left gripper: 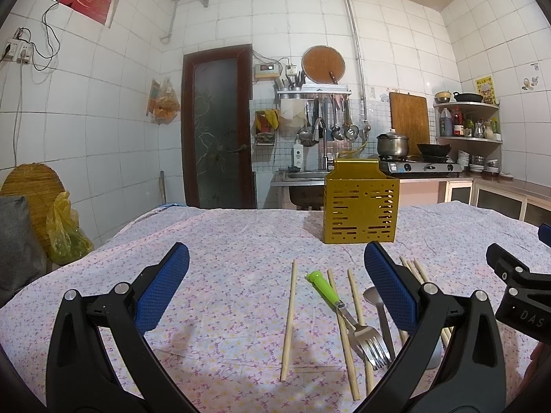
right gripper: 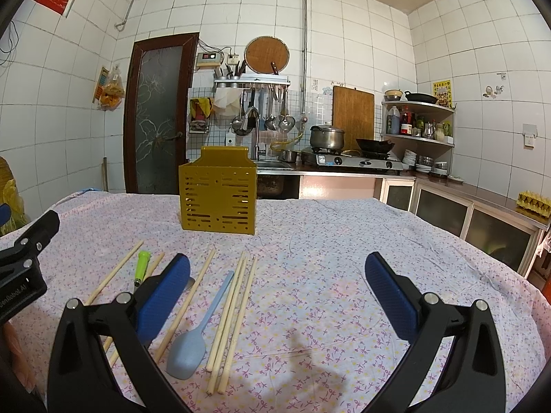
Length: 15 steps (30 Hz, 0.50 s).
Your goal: Organize utensils
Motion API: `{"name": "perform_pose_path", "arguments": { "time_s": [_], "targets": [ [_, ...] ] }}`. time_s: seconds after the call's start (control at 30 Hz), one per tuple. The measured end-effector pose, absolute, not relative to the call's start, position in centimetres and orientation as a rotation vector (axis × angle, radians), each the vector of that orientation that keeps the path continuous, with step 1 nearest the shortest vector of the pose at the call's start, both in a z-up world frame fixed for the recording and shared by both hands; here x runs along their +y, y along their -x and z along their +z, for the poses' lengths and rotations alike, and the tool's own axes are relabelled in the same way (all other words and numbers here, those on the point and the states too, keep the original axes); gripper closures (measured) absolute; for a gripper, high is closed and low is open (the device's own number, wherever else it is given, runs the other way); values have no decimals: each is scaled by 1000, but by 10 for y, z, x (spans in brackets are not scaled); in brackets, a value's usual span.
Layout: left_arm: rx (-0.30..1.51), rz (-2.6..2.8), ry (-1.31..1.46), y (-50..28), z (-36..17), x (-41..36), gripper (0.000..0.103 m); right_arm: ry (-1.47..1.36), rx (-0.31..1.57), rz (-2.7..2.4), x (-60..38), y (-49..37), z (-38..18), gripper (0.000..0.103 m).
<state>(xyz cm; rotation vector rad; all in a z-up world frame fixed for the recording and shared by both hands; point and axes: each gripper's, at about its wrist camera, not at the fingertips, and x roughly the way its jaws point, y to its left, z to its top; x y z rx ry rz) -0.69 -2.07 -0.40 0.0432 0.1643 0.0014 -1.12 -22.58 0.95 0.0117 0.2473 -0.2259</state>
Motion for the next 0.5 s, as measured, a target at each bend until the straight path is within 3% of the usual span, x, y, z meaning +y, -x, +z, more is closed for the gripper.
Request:
{"name": "perform_pose_path", "arguments": {
  "time_s": [0.5],
  "targets": [
    [289,-11,-15,-15,-7,-6,5,-33,314,-238,-231,-4,6,4]
  ]
}}
